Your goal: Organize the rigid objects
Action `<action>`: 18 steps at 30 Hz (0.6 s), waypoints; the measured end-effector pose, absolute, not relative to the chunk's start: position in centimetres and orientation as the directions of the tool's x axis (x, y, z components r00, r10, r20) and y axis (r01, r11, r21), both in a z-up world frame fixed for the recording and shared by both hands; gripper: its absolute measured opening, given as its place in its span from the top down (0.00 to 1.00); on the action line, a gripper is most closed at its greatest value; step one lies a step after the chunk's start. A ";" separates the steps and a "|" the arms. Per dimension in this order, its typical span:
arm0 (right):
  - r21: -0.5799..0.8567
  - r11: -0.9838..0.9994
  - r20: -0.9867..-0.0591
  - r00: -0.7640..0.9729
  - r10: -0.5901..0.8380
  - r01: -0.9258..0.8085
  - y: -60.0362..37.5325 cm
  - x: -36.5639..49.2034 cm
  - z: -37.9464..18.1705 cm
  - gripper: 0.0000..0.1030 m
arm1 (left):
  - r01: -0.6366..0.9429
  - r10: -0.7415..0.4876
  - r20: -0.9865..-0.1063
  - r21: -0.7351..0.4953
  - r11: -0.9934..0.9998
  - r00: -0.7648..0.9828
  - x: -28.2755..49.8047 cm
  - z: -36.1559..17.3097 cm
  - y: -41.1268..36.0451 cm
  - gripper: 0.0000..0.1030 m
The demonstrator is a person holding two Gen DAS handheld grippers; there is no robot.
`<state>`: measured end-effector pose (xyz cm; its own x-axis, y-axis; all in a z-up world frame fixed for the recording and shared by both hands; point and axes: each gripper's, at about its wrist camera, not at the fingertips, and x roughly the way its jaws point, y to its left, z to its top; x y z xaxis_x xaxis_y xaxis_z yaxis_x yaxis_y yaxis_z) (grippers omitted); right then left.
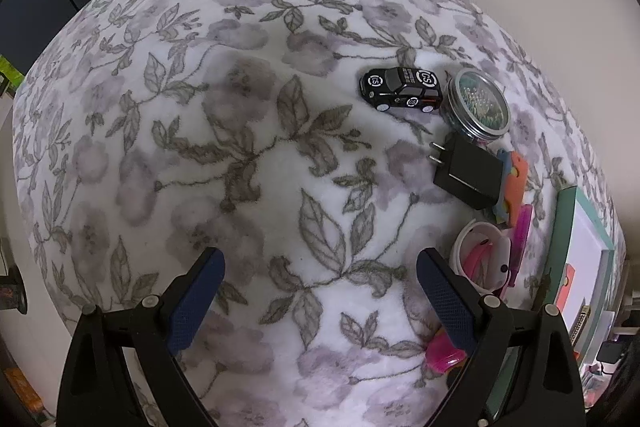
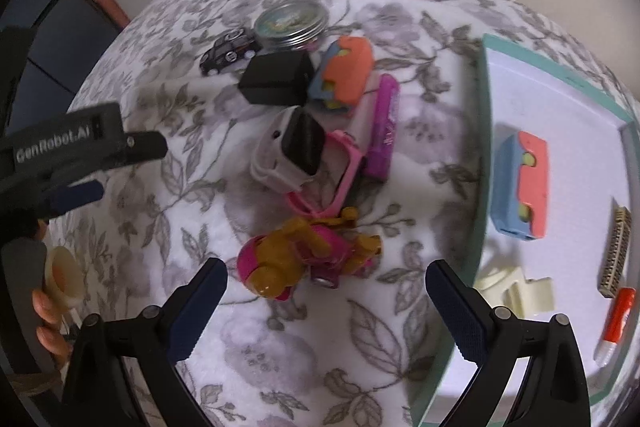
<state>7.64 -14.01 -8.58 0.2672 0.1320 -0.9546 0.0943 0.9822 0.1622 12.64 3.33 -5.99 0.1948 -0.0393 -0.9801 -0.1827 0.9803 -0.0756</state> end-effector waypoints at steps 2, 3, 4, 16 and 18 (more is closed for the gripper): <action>0.159 0.984 -0.956 0.263 0.133 0.080 -13.6 7.7 -8.8 0.02 | -0.188 -0.040 -0.980 -0.077 0.979 0.197 12.6 -5.8 3.4 0.06; 0.155 0.985 -0.956 0.261 0.132 0.071 -13.3 7.7 -8.9 0.02 | -0.189 -0.040 -0.980 -0.078 0.979 0.197 12.5 -5.8 3.4 0.06; 0.149 0.987 -0.957 0.261 0.129 0.060 -13.0 7.7 -9.1 0.02 | -0.191 -0.040 -0.980 -0.079 0.978 0.197 12.5 -5.8 3.5 0.06; 0.118 0.992 -0.964 0.244 0.103 0.049 -11.2 8.4 -11.7 0.02 | -0.142 -0.074 -0.981 -0.100 0.985 0.182 13.0 -6.3 2.5 0.06; 0.109 0.992 -0.964 0.248 0.091 0.056 -11.4 8.5 -11.8 0.02 | -0.124 -0.091 -0.978 -0.116 0.986 0.187 13.2 -6.3 2.0 0.06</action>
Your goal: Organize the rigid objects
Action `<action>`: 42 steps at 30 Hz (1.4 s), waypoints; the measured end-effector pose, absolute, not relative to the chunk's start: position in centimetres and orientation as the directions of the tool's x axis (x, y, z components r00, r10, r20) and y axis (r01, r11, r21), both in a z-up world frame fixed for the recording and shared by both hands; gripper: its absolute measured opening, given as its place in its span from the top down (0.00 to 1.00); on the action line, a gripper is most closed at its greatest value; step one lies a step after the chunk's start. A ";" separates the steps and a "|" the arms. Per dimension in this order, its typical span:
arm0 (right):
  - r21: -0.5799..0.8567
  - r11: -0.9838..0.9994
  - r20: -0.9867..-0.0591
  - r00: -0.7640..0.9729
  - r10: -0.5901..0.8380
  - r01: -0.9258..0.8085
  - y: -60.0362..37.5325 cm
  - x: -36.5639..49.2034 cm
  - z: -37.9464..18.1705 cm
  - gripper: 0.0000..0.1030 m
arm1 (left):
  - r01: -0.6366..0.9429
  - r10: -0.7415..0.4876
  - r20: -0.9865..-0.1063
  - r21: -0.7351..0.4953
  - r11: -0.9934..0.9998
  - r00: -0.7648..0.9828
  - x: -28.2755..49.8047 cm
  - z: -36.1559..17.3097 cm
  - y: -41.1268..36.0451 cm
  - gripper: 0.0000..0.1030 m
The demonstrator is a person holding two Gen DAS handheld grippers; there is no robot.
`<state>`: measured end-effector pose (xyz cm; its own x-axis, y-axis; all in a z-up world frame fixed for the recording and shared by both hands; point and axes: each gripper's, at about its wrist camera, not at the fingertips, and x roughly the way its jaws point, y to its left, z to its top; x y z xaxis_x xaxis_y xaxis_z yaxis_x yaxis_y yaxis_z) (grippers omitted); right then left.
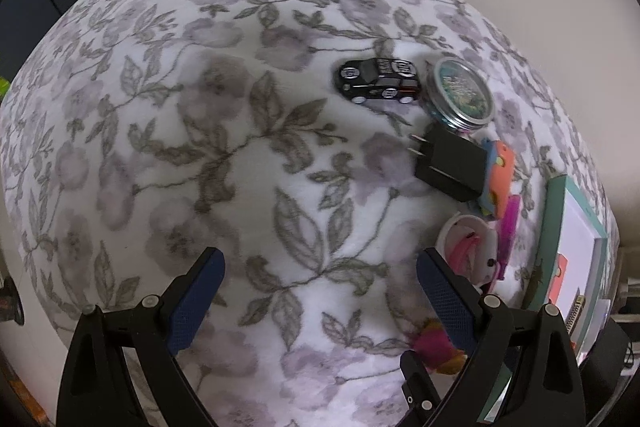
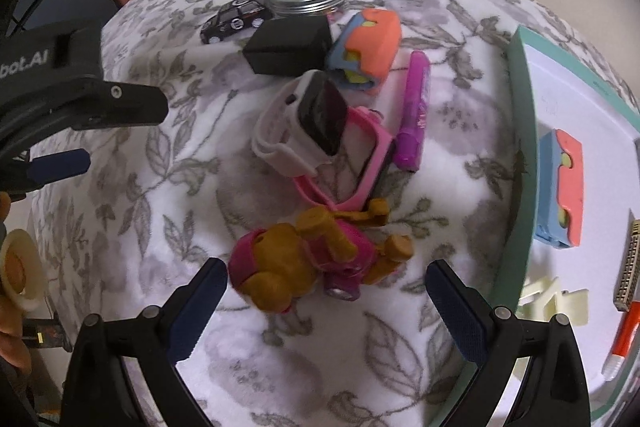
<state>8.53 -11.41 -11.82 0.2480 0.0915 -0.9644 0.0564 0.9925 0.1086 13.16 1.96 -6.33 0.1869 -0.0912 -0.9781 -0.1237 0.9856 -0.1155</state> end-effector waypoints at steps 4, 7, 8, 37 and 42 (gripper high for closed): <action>0.130 0.988 -0.960 0.259 0.104 0.084 -12.9 8.3 -11.6 0.02 | -0.081 -0.139 -0.972 -0.157 0.984 0.190 13.5 -6.6 0.7 0.06; 0.128 0.987 -0.959 0.267 0.099 0.092 -13.9 8.1 -11.2 0.04 | -0.046 -0.176 -0.966 -0.188 0.981 0.188 13.7 -6.9 -0.4 0.06; 0.135 0.987 -0.957 0.269 0.106 0.093 -14.0 8.1 -11.2 0.04 | -0.041 -0.187 -0.965 -0.198 0.979 0.186 13.7 -7.0 -0.7 0.06; 0.244 0.959 -0.926 0.328 0.185 0.147 -17.0 8.1 -9.7 0.17 | 0.088 -0.310 -0.928 -0.298 0.951 0.207 14.5 -8.5 -5.7 0.06; 0.243 0.959 -0.927 0.327 0.184 0.149 -16.9 8.1 -9.7 0.17 | 0.099 -0.308 -0.929 -0.294 0.951 0.206 14.5 -8.7 -6.1 0.09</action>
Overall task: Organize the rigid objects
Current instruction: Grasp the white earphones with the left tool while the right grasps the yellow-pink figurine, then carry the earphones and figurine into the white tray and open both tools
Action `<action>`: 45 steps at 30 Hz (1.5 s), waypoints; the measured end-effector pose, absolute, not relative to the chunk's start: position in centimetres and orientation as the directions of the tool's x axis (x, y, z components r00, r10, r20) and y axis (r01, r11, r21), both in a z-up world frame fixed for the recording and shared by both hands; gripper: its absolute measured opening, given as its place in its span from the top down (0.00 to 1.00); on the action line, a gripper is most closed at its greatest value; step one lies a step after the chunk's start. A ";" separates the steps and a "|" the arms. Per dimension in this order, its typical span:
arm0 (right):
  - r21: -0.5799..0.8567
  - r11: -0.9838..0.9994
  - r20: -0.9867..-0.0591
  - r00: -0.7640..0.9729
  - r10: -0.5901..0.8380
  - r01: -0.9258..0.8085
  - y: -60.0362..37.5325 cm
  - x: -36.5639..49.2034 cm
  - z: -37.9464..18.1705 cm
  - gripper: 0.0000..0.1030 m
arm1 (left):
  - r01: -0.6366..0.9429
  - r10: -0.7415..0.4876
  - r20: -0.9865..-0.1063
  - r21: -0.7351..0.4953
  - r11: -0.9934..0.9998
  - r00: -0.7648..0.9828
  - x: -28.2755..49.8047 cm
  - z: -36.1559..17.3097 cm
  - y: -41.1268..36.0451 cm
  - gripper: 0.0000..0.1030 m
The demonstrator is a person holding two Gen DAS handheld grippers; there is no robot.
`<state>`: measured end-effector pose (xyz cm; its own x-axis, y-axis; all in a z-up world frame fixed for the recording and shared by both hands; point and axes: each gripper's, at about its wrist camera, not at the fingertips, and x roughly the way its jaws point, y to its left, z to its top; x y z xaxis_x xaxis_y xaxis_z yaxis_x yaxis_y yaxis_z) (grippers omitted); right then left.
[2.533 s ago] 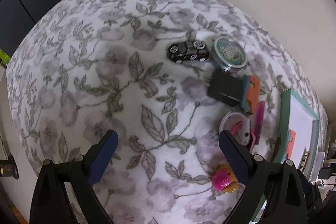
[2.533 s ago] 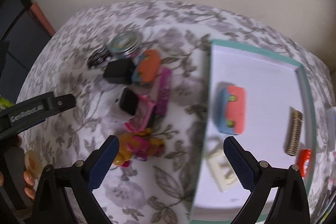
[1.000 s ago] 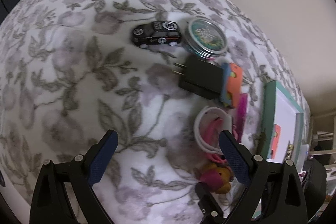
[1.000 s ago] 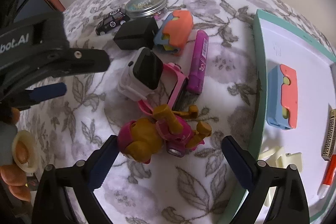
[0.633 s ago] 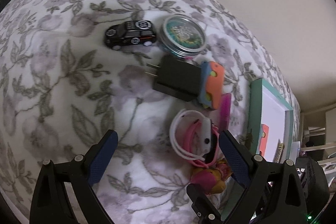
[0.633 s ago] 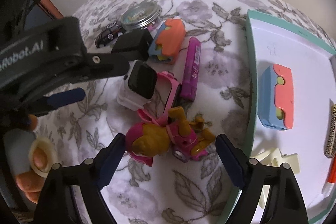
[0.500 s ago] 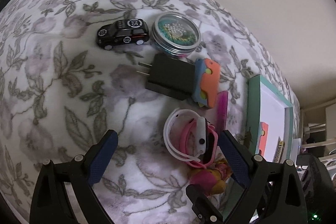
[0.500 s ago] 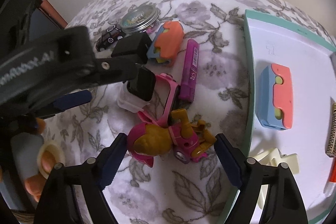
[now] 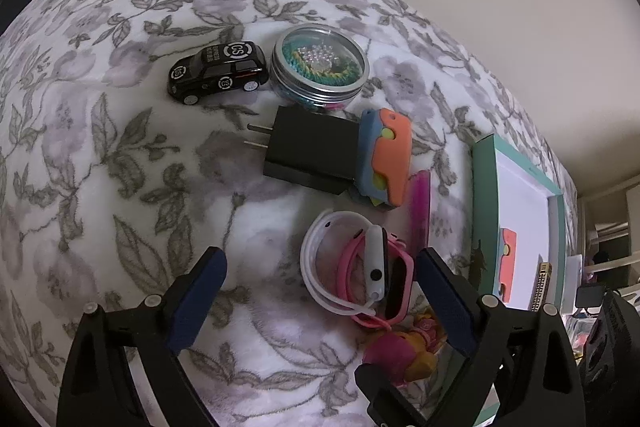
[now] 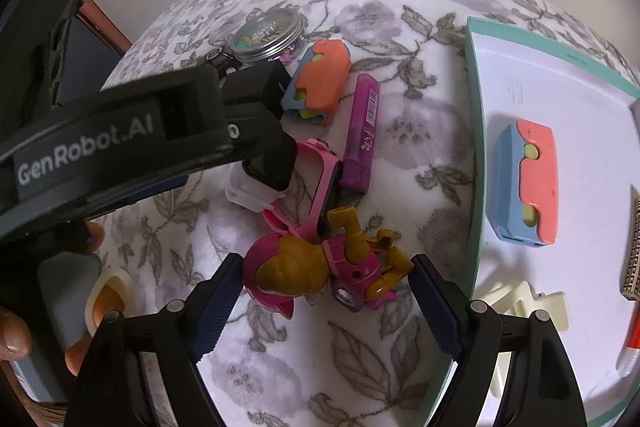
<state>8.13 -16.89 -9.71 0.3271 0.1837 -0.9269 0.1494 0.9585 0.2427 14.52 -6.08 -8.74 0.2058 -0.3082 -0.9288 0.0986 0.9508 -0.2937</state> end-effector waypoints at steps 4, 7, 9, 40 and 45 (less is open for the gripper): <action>0.243 0.958 -0.927 0.327 0.184 0.151 -16.9 8.1 -9.7 0.17 | 0.111 -0.304 -0.932 -0.287 0.951 0.196 14.5 -9.0 -6.2 0.18; 0.238 0.960 -0.929 0.325 0.180 0.150 -16.8 8.1 -9.7 0.17 | 0.125 -0.301 -0.934 -0.281 0.952 0.193 14.3 -9.1 -6.5 0.31; 0.246 0.957 -0.927 0.327 0.185 0.154 -16.9 8.1 -9.7 0.17 | 0.141 -0.300 -0.935 -0.277 0.951 0.190 14.2 -9.2 -6.7 0.36; 0.354 0.904 -0.881 0.411 0.236 0.241 -21.2 6.4 -5.7 0.17 | 0.128 -0.309 -0.916 -0.284 0.950 0.256 14.2 -4.8 -5.3 0.53; 0.358 0.891 -0.864 0.460 0.202 0.280 -23.2 5.4 -3.7 0.17 | 0.143 -0.323 -0.898 -0.292 0.946 0.298 13.8 -2.6 -5.1 0.53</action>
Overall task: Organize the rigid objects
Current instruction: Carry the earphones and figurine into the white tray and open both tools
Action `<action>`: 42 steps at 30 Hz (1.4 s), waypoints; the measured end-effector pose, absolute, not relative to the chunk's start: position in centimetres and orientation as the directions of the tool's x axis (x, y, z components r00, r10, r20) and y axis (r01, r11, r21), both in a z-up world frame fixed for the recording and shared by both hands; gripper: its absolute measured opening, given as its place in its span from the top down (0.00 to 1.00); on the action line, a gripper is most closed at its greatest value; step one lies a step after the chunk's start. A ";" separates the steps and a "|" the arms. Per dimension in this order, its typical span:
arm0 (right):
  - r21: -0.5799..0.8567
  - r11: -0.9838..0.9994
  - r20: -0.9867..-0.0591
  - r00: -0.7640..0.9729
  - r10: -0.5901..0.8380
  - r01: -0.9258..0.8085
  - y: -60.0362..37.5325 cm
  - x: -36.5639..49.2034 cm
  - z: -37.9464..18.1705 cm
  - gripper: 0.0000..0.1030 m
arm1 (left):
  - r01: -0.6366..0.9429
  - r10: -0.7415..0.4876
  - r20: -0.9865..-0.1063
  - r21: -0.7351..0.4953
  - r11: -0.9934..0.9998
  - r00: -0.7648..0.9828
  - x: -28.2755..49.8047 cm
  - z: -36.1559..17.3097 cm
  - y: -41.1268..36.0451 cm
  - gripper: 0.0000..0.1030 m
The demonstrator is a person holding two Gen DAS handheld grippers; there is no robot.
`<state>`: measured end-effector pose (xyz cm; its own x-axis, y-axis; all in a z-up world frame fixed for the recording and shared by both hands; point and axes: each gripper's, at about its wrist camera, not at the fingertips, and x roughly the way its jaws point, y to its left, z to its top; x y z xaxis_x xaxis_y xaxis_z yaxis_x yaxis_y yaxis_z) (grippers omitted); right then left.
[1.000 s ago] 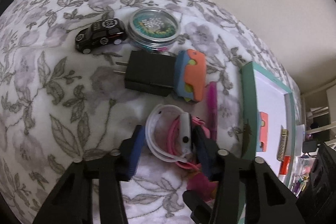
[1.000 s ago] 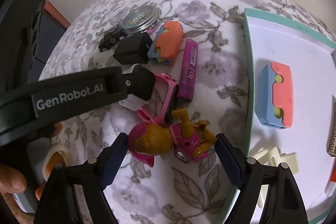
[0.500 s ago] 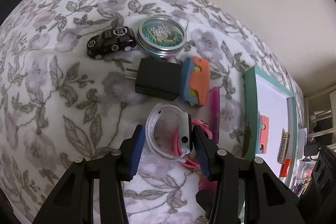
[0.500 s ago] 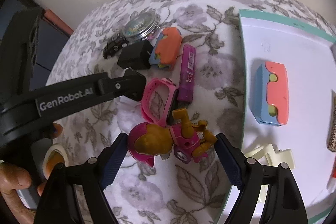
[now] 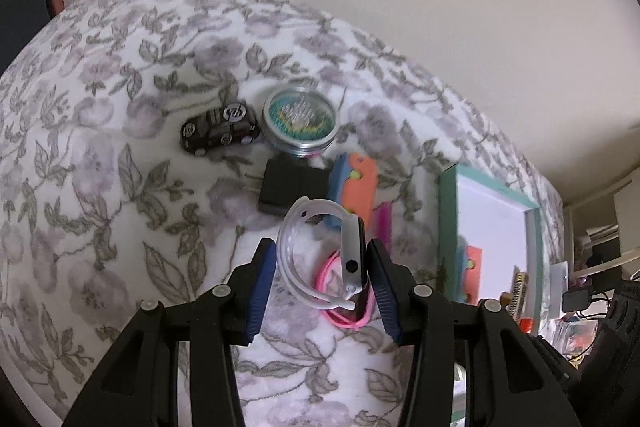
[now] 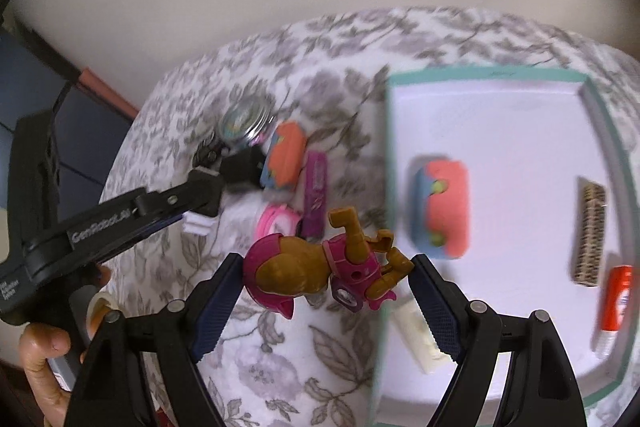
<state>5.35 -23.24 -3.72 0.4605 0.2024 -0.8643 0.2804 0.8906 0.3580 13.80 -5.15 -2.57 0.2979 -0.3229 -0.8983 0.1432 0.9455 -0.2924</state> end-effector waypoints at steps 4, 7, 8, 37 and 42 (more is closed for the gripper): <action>0.346 0.879 -0.857 0.491 0.155 0.327 -25.3 4.4 -2.2 0.17 | 0.175 -0.341 -0.879 -0.297 0.939 0.335 13.3 -0.7 -6.1 0.53; 0.323 0.869 -0.858 0.504 0.103 0.373 -27.0 3.5 -1.3 0.17 | 0.201 -0.351 -0.867 -0.297 0.934 0.353 13.0 0.1 -7.2 0.53; 0.323 0.863 -0.857 0.508 0.091 0.389 -27.7 3.2 -1.1 0.17 | 0.213 -0.358 -0.863 -0.298 0.931 0.356 12.9 0.5 -7.7 0.53; 0.200 0.730 -0.904 0.410 -0.120 0.653 -38.1 -3.6 -1.3 0.17 | 0.590 -0.397 -0.881 -0.182 0.787 0.258 3.6 -1.8 -23.2 0.53; 0.181 0.737 -0.925 0.368 -0.098 0.651 -37.8 -3.1 -3.3 0.17 | 0.597 -0.377 -0.890 -0.162 0.786 0.255 3.4 -2.9 -23.8 0.53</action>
<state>-3.08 -37.83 -3.30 0.3677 -0.0982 -0.9247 0.6515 0.7368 0.1808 3.37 -23.83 -2.87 0.2551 -0.3768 -0.8905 0.5968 0.7859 -0.1616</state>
